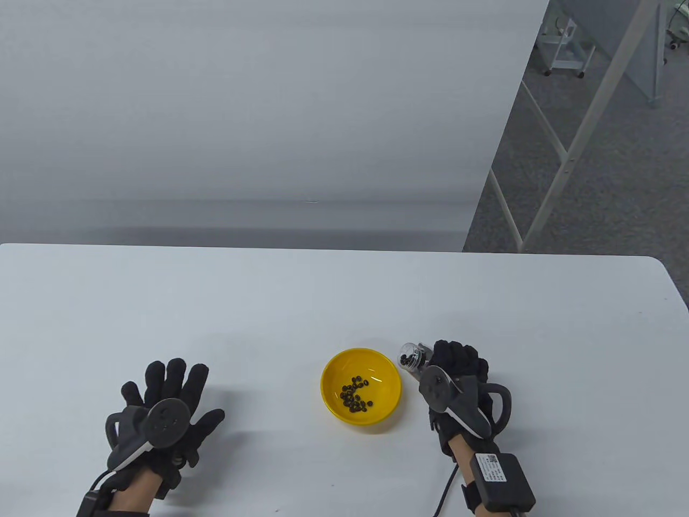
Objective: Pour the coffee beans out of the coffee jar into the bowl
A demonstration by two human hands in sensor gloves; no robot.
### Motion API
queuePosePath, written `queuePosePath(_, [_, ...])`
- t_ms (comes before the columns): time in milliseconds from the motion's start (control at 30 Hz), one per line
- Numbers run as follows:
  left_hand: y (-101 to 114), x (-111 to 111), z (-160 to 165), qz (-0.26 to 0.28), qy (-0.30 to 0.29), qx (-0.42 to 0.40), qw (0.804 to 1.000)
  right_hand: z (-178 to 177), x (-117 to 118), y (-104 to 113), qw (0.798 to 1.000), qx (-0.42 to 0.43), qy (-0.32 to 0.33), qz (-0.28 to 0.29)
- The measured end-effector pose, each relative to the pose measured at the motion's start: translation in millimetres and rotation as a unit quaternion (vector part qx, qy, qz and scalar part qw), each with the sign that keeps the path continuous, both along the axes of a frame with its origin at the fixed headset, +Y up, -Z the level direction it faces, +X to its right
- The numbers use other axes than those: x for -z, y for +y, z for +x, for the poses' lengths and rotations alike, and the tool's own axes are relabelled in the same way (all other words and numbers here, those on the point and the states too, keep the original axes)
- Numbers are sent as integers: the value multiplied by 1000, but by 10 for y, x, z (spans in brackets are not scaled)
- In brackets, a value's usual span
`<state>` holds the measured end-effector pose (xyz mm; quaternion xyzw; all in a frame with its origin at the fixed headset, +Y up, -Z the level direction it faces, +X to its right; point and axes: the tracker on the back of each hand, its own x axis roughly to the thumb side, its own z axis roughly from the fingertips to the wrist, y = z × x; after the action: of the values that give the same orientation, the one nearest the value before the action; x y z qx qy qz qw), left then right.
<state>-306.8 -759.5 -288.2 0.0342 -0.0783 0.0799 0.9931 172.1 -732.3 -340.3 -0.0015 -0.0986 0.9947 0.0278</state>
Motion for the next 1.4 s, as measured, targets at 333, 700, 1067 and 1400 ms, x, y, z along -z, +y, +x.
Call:
queuePosePath(333, [-3,0,-8,0,2,0,1000,274,94,-63,993,105,-46,-5])
queuePosePath(700, [7,-1,19,1,2,-6,1000,601,215,-198,970,219,-102,-13])
queuePosePath(1067, [-11,2,47,-1,0,9,1000,964,292,-333,932,318,-176,-10])
queuePosePath(1400, [-27,5,48,0,1,13,1000,1205,391,-430,899,374,-225,-19])
